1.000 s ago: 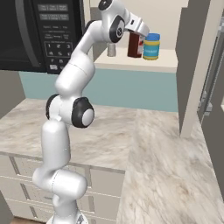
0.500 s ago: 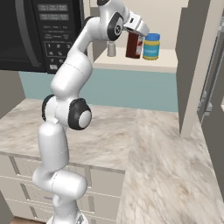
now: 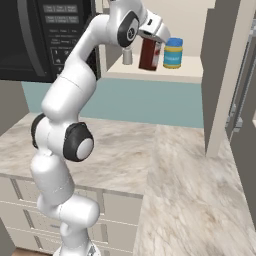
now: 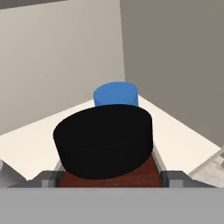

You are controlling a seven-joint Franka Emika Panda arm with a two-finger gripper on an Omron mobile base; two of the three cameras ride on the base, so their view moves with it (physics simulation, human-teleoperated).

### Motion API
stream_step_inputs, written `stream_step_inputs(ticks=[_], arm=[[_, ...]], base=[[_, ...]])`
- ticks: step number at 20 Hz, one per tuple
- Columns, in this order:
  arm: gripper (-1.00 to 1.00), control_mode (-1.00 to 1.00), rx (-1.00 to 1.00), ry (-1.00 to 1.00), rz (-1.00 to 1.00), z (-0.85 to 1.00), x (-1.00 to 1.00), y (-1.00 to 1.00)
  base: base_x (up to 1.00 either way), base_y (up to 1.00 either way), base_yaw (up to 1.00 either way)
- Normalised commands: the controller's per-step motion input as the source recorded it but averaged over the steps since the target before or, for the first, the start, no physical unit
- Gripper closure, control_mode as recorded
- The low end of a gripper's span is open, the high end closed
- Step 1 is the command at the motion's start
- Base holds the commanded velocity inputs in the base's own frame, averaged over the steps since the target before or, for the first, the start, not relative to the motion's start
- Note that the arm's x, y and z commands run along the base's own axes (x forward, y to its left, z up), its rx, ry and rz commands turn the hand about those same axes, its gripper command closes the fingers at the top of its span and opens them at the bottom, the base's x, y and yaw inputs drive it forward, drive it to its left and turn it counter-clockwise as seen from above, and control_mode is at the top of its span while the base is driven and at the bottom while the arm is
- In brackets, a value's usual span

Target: Collect the paprika, mayonnaise, and shaker from the cabinet and place them next to the stove.

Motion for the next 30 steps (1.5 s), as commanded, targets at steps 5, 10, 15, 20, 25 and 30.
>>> stream_step_inputs(ticks=[5,10,15,20,25,30], arm=[[1.00,-1.00,0.00,0.00,0.06,-0.01,-0.90,0.01],[1.00,-1.00,-0.01,0.00,0.07,-0.14,-0.97,0.28],[1.00,-1.00,-0.03,0.00,0.08,-0.20,-1.00,0.48],[1.00,-1.00,-0.02,0.00,0.09,-0.21,-1.00,0.42],[1.00,-1.00,0.00,0.00,0.10,-0.20,-0.95,0.27],[1.00,-1.00,-0.05,0.00,0.12,-0.32,-0.75,0.42]], base=[[0.00,0.00,0.00],[0.00,0.00,0.00],[0.00,0.00,0.00],[0.00,0.00,0.00],[0.00,0.00,0.00],[0.00,0.00,0.00]])
